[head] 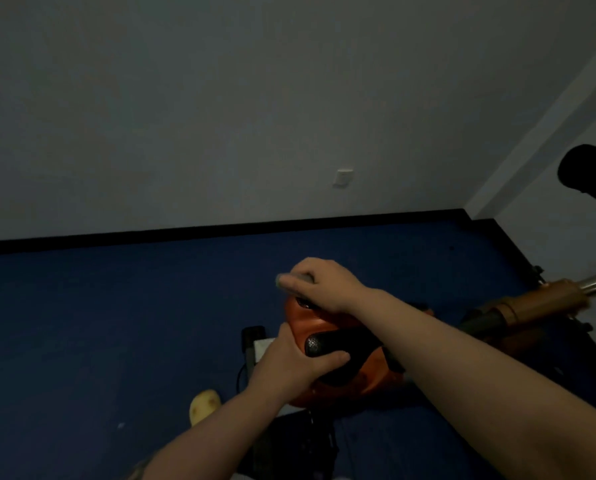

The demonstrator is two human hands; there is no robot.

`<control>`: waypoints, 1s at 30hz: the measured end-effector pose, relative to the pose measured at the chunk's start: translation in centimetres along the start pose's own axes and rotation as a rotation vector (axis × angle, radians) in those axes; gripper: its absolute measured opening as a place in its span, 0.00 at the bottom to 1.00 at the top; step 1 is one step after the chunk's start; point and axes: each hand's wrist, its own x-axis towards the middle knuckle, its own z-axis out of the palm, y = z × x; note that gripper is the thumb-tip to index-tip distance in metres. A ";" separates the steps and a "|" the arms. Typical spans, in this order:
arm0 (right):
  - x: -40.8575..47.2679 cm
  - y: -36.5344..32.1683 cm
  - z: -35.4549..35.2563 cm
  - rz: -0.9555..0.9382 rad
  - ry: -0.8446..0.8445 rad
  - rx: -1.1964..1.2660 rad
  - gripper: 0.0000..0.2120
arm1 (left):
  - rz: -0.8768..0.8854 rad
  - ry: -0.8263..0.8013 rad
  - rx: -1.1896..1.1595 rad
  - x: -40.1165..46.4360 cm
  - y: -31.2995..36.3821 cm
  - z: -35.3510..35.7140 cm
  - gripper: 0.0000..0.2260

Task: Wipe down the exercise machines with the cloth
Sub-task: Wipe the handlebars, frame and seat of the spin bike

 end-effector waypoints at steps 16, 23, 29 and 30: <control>-0.1 0.1 0.7 -0.147 -0.034 -0.082 0.18 | 0.058 -0.010 -0.090 0.3 -0.4 0.3 0.37; -1.0 -1.1 2.1 -0.132 0.052 -0.218 0.18 | 0.113 -0.005 -0.106 0.2 -0.2 0.5 0.31; -2.9 3.9 0.4 0.540 0.116 -0.083 0.23 | -0.010 0.014 -0.165 0.5 -1.0 0.7 0.42; -3.1 3.9 0.4 0.540 0.101 -0.160 0.23 | -0.002 0.015 -0.172 0.7 -1.2 0.8 0.43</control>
